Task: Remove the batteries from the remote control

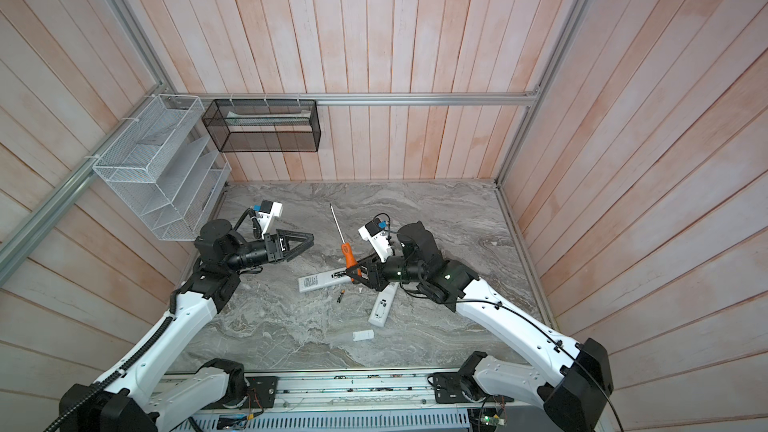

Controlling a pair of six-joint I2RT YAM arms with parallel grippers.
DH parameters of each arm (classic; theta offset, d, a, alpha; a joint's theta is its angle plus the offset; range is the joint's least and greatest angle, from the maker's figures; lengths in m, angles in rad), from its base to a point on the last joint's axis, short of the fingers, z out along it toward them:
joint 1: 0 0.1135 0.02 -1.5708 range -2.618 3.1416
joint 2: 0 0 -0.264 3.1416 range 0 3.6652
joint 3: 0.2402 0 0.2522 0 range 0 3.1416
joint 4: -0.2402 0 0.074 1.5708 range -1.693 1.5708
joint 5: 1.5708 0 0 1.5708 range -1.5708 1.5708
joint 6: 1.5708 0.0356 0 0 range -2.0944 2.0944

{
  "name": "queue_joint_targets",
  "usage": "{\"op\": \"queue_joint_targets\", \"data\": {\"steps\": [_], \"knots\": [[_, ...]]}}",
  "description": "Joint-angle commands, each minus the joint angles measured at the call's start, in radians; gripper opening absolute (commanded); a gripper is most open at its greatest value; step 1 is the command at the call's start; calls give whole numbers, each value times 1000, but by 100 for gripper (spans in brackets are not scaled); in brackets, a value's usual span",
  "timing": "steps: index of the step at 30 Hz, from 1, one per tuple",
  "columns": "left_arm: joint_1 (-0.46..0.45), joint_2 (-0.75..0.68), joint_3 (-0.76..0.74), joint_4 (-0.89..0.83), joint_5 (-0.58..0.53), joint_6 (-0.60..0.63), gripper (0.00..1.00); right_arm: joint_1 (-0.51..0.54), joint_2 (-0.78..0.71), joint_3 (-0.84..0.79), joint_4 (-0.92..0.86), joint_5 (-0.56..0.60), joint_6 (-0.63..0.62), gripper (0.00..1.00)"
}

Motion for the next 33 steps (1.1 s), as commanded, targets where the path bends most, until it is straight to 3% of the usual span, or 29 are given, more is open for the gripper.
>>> {"op": "queue_joint_targets", "data": {"steps": [1, 9, 13, 18, 22, 28, 30, 33], "knots": [[-40, 17, 14, 136, 5, -63, 94, 5, -3, -6, 99, -128, 40, 0], [-120, 49, 34, 255, -21, -109, 78, 5, -5, -27, 142, -155, 72, 0], [-134, 57, 34, 285, -25, -119, 63, 4, 1, -39, 153, -182, 81, 0], [-138, 70, 30, 342, -28, -153, 62, 5, 5, -51, 169, -209, 94, 0], [-140, 80, 37, 357, -40, -163, 45, 5, -1, -65, 201, -242, 113, 0], [-147, 92, 29, 444, -51, -218, 43, 5, -3, -100, 261, -308, 156, 0], [-152, 97, 24, 475, -48, -235, 36, 5, -6, -106, 267, -315, 159, 0], [-154, 98, 10, 506, -50, -256, 17, 4, -11, -116, 284, -323, 168, 0]]}}
